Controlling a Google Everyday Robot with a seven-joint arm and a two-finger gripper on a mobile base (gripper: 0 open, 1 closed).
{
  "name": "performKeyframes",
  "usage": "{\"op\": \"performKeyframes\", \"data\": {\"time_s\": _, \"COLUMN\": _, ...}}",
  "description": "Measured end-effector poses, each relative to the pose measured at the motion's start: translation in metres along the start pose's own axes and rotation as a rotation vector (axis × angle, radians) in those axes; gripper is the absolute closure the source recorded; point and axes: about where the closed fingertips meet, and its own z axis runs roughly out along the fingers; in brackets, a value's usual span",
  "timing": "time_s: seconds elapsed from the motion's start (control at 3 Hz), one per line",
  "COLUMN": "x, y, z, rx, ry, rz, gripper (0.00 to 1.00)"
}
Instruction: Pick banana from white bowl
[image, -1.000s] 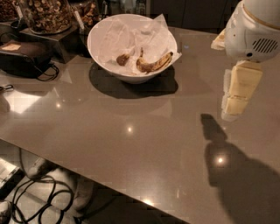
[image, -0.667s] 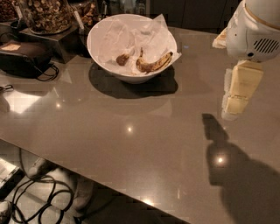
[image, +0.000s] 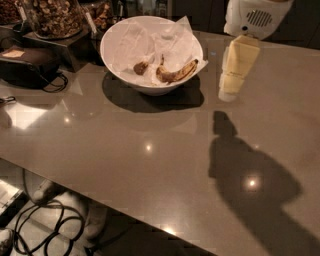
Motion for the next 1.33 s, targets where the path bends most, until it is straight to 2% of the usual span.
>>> {"op": "performKeyframes", "data": {"time_s": 0.67, "x": -0.020, "y": -0.013, "z": -0.004, "rx": 0.049, "ry": -0.046, "rz": -0.016, "gripper": 0.00}}
{"op": "performKeyframes", "data": {"time_s": 1.0, "x": -0.049, "y": -0.029, "z": 0.001, "rx": 0.029, "ry": -0.077, "rz": 0.002, "gripper": 0.00}}
{"op": "performKeyframes", "data": {"time_s": 1.33, "x": -0.113, "y": -0.067, "z": 0.010, "rx": 0.028, "ry": -0.111, "rz": -0.018, "gripper": 0.00}}
